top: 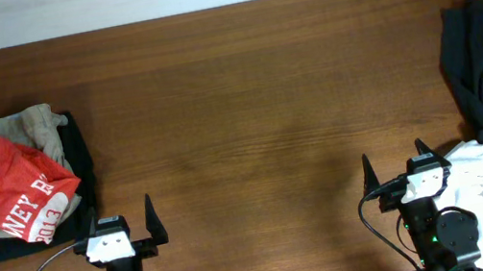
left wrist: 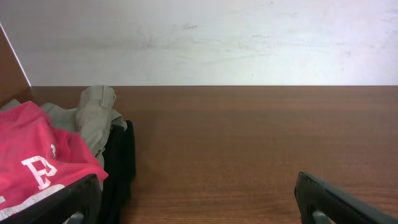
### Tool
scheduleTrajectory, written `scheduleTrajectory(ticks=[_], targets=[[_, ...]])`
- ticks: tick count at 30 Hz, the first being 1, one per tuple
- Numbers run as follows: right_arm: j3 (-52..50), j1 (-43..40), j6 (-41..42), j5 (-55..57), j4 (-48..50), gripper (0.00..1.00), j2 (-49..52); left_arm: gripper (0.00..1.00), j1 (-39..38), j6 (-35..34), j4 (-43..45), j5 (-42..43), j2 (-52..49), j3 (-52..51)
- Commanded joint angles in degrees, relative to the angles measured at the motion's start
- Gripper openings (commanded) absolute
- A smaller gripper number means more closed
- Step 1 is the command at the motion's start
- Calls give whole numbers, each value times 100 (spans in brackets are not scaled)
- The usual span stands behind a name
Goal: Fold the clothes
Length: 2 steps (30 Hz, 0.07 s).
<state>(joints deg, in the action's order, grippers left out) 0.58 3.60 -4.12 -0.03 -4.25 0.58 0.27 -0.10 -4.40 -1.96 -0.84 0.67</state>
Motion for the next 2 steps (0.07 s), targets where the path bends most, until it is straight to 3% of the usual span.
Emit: scheduleTrajectory(ticks=[1,2], targets=[[-26,52,4,-35,-28,99,-33,99,-39,-35,-20,-44,55,-13],[-26,52,4,-35,-28,99,-33,99,-39,-35,-20,-42,55,-15]])
